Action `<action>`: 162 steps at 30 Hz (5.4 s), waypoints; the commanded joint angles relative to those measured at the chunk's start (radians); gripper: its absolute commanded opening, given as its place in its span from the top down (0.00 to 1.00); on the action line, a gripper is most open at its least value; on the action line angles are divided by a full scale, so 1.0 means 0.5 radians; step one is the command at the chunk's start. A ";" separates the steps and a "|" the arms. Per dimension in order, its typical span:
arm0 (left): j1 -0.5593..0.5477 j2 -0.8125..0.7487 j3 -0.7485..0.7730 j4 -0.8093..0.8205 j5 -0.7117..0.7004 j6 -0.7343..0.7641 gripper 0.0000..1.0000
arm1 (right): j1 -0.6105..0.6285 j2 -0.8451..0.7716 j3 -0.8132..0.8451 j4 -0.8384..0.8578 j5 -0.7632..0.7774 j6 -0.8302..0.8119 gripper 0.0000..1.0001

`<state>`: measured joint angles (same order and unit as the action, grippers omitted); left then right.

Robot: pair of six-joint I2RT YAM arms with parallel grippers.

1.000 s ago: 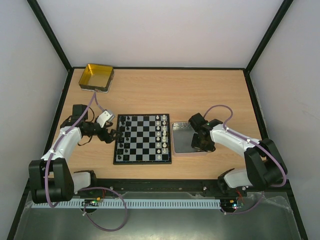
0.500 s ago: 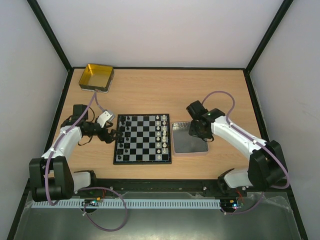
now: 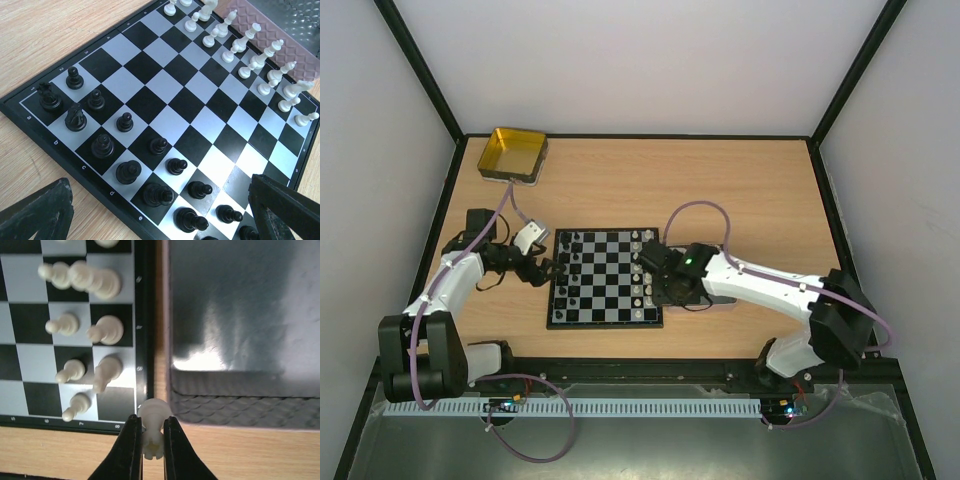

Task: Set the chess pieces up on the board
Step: Place the chess piece on the chessboard, then reset both arms

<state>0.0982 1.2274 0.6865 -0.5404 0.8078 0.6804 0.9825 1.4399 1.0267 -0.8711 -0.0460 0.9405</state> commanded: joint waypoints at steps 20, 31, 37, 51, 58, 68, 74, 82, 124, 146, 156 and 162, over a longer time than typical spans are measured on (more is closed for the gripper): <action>-0.006 0.000 -0.013 0.019 -0.010 -0.030 0.05 | 0.198 0.319 0.074 0.151 -0.155 0.079 0.98; -0.006 -0.007 -0.015 0.017 -0.005 -0.031 0.05 | 0.200 0.342 0.033 0.210 -0.205 0.095 0.98; -0.006 -0.017 -0.017 0.010 -0.006 -0.026 0.05 | 0.198 0.353 0.021 0.217 -0.215 0.104 0.96; -0.006 -0.022 -0.022 0.015 -0.005 -0.024 0.05 | 0.199 0.371 0.001 0.226 -0.232 0.120 0.96; -0.006 -0.025 -0.020 0.016 -0.010 -0.028 0.05 | 0.201 0.384 0.001 0.231 -0.239 0.116 0.92; -0.006 -0.019 -0.022 0.017 -0.006 -0.027 0.05 | 0.203 0.384 -0.016 0.251 -0.259 0.116 0.89; -0.006 -0.019 -0.021 0.016 -0.005 -0.026 0.05 | 0.201 0.392 -0.006 0.234 -0.248 0.121 0.88; -0.006 -0.018 -0.021 0.018 -0.003 -0.024 0.05 | 0.202 0.408 0.015 0.215 -0.242 0.109 0.87; -0.006 -0.161 0.253 -0.368 -0.262 0.157 0.03 | 0.139 -0.209 0.418 -0.312 0.466 -0.049 0.38; -0.491 -0.547 0.349 -0.691 -0.815 -0.147 0.01 | 0.043 -0.984 -0.217 0.310 0.502 -0.402 0.03; -0.728 -0.583 0.302 -0.556 -1.015 -0.350 0.01 | 0.042 -1.102 -0.294 0.273 0.430 -0.494 0.03; -0.731 -0.589 0.300 -0.555 -1.022 -0.354 0.01 | 0.041 -1.026 -0.289 0.273 0.355 -0.542 0.00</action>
<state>-0.2634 0.9447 0.8490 -0.8215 0.3191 0.5278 1.0073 0.9070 0.8871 -0.7460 0.1547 0.7059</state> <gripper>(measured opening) 0.992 0.993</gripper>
